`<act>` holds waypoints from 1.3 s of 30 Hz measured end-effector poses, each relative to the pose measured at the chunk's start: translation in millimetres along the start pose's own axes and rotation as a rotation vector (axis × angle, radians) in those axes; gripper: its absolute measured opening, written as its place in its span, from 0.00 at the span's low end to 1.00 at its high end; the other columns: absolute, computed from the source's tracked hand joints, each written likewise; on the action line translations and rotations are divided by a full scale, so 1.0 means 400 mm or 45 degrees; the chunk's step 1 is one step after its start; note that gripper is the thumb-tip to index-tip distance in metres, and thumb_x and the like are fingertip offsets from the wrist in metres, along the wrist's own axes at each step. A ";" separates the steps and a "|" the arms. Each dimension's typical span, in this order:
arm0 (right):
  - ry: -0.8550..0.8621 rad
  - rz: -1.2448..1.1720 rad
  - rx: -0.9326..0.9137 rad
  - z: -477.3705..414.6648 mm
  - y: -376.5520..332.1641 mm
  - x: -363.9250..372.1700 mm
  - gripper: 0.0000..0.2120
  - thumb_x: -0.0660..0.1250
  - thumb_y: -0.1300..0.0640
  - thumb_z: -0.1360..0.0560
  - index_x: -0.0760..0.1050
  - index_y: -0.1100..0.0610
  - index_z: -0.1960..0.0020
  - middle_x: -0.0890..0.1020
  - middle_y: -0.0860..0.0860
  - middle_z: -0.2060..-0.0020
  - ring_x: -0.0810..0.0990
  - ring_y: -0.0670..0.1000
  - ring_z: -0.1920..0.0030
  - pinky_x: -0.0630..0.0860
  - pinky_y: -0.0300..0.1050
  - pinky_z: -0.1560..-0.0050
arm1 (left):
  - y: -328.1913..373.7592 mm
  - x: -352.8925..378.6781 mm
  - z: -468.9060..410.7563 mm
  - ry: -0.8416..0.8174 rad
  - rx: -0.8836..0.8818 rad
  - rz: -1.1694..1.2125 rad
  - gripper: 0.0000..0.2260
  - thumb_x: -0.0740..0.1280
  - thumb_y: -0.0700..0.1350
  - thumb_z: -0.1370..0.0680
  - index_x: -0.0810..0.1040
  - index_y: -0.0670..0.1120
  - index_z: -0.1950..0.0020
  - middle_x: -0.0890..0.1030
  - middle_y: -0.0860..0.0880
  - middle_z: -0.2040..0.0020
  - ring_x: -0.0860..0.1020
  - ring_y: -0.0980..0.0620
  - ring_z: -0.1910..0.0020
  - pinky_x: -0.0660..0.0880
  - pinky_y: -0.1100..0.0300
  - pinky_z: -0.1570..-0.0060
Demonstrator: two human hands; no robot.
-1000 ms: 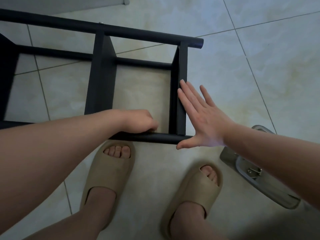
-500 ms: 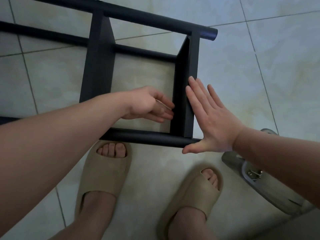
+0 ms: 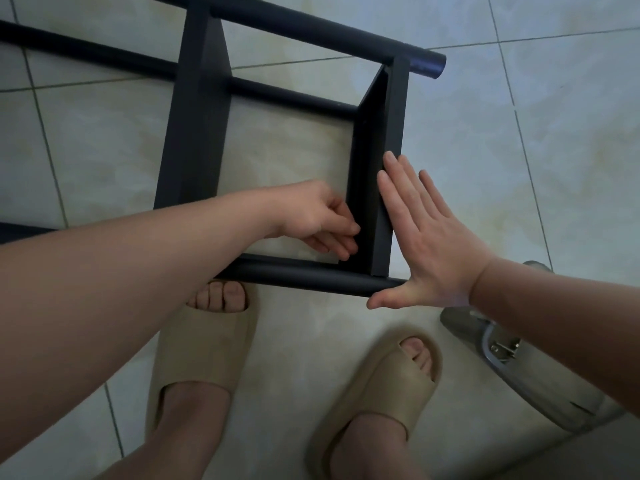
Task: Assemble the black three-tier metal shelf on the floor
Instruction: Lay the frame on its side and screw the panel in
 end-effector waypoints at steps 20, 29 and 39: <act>0.013 -0.009 -0.002 0.002 -0.003 -0.002 0.64 0.55 0.18 0.32 0.42 0.66 0.18 0.42 0.62 0.19 0.40 0.62 0.19 0.48 0.66 0.21 | -0.004 0.091 -0.015 -0.219 -0.237 0.141 0.13 0.68 0.32 0.24 0.84 0.46 0.64 0.84 0.47 0.63 0.83 0.54 0.66 0.79 0.63 0.64; 0.031 0.007 0.007 0.003 -0.001 -0.004 0.65 0.56 0.18 0.33 0.43 0.66 0.18 0.44 0.62 0.19 0.42 0.62 0.18 0.49 0.66 0.21 | -0.001 0.095 -0.006 -0.291 -0.252 0.146 0.08 0.67 0.32 0.23 0.82 0.44 0.56 0.86 0.44 0.53 0.86 0.51 0.57 0.82 0.60 0.51; 0.033 -0.006 0.007 0.003 0.001 -0.001 0.64 0.55 0.17 0.33 0.43 0.66 0.18 0.44 0.61 0.19 0.42 0.62 0.18 0.50 0.68 0.21 | -0.013 0.107 -0.006 -0.279 -0.301 0.244 0.07 0.65 0.32 0.22 0.82 0.39 0.49 0.83 0.38 0.42 0.84 0.46 0.48 0.77 0.51 0.37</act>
Point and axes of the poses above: each hand's wrist, its own z-axis away from the middle knuckle, its own x-axis out of the palm, y = z × x, the point moved 6 cm from there along -z, towards the middle knuckle
